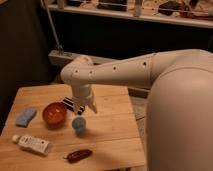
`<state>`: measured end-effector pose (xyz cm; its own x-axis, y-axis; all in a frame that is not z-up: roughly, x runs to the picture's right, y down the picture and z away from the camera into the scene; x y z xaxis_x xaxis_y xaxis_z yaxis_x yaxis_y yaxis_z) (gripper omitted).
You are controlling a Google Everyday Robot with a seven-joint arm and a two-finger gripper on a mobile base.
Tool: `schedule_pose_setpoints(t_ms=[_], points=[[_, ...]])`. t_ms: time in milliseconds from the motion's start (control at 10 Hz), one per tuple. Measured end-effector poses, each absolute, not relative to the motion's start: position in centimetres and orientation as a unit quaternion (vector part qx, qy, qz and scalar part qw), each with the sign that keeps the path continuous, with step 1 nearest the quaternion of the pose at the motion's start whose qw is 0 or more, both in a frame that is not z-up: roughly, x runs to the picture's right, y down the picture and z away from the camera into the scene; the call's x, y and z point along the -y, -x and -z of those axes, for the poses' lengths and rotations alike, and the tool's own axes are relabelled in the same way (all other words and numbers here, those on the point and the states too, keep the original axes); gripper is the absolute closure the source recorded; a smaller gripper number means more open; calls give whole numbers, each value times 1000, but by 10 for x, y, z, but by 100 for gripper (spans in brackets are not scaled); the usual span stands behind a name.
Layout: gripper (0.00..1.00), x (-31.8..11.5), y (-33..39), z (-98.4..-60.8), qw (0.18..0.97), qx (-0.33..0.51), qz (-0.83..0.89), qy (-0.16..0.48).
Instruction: Place the pepper in the ceramic bowl
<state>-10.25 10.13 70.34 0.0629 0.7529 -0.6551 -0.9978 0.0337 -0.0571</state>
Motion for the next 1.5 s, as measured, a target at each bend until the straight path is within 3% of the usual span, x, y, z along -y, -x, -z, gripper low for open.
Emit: schedule_pose_setpoints(t_ms=[800, 1200, 1500], points=[[35, -103, 103, -703, 698, -226, -628, 262], [35, -129, 108, -679, 806, -159, -503, 269], [35, -179, 113, -641, 872, -105, -383, 286]])
